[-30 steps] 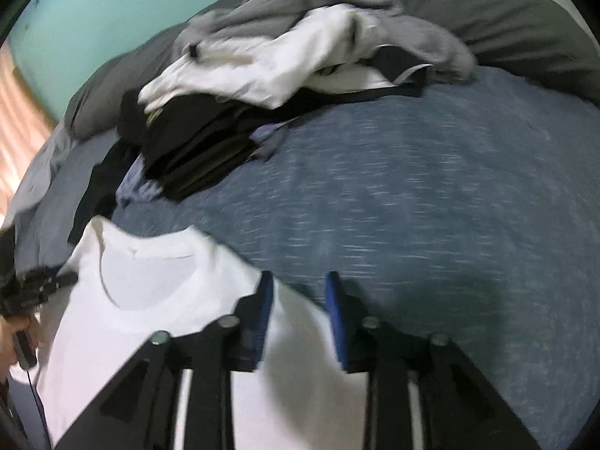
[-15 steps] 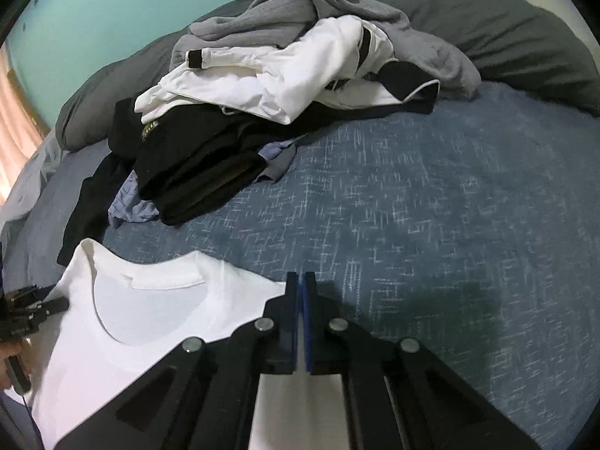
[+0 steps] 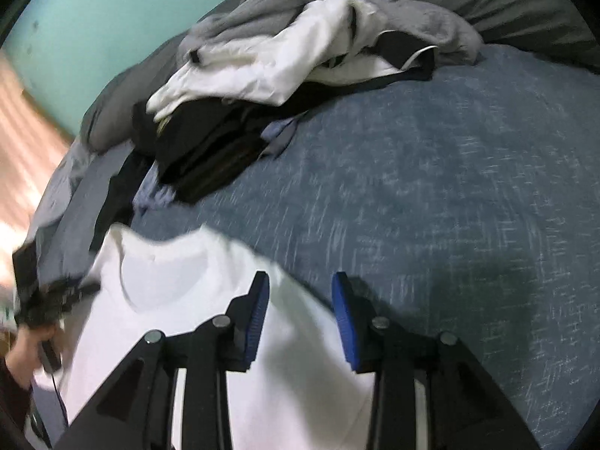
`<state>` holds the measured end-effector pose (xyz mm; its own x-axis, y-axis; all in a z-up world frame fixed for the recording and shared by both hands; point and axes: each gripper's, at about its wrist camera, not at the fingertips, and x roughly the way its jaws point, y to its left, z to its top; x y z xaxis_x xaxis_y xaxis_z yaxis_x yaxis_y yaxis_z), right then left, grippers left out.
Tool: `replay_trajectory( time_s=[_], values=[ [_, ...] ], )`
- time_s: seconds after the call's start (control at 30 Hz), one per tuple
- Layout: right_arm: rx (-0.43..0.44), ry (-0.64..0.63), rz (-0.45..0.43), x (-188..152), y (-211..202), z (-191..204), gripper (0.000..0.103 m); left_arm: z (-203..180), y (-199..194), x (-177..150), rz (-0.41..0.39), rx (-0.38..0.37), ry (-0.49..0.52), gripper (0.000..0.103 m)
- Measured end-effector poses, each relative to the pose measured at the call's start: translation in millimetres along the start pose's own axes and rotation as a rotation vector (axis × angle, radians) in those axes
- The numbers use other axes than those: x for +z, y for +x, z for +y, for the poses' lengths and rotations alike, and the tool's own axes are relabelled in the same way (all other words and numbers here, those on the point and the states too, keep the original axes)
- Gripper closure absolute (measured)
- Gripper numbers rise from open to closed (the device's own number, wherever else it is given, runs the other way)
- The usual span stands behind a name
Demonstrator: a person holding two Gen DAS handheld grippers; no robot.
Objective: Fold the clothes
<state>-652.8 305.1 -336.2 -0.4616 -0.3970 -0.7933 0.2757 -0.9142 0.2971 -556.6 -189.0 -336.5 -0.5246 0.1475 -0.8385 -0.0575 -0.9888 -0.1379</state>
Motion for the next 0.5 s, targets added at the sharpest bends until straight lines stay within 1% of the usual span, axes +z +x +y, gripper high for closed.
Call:
replay_trajectory(
  time_s=[0.03, 0.07, 0.1, 0.2, 0.37, 0.4, 0.47, 0.5],
  values=[
    [-0.015, -0.012, 0.012, -2, 2, 0, 0.086, -1, 0, 0, 0.0, 0.002, 0.0, 0.055],
    [-0.012, -0.003, 0.01, -4, 2, -2, 0.099, -1, 0, 0, -0.002, 0.01, -0.006, 0.055],
    [-0.011, 0.009, -0.008, -5, 0, -4, 0.101, -2, 0, 0, -0.003, 0.017, -0.011, 0.055],
    [-0.025, 0.027, -0.069, -4, -8, -8, 0.102, -2, 0, 0, -0.002, 0.021, -0.008, 0.054],
    [-0.102, 0.115, -0.073, 2, -7, -23, 0.103, -2, 1, -1, -0.003, 0.023, -0.013, 0.054],
    [-0.099, 0.144, -0.061, 2, -6, -27, 0.103, -1, 1, -1, -0.002, 0.022, -0.011, 0.054],
    [-0.091, 0.152, -0.091, 1, -14, -29, 0.102, 0, 2, 0, 0.0, 0.019, -0.011, 0.054],
    [-0.072, 0.152, -0.109, -1, -21, -28, 0.102, 1, 1, 0, 0.001, 0.017, -0.015, 0.054]
  ],
)
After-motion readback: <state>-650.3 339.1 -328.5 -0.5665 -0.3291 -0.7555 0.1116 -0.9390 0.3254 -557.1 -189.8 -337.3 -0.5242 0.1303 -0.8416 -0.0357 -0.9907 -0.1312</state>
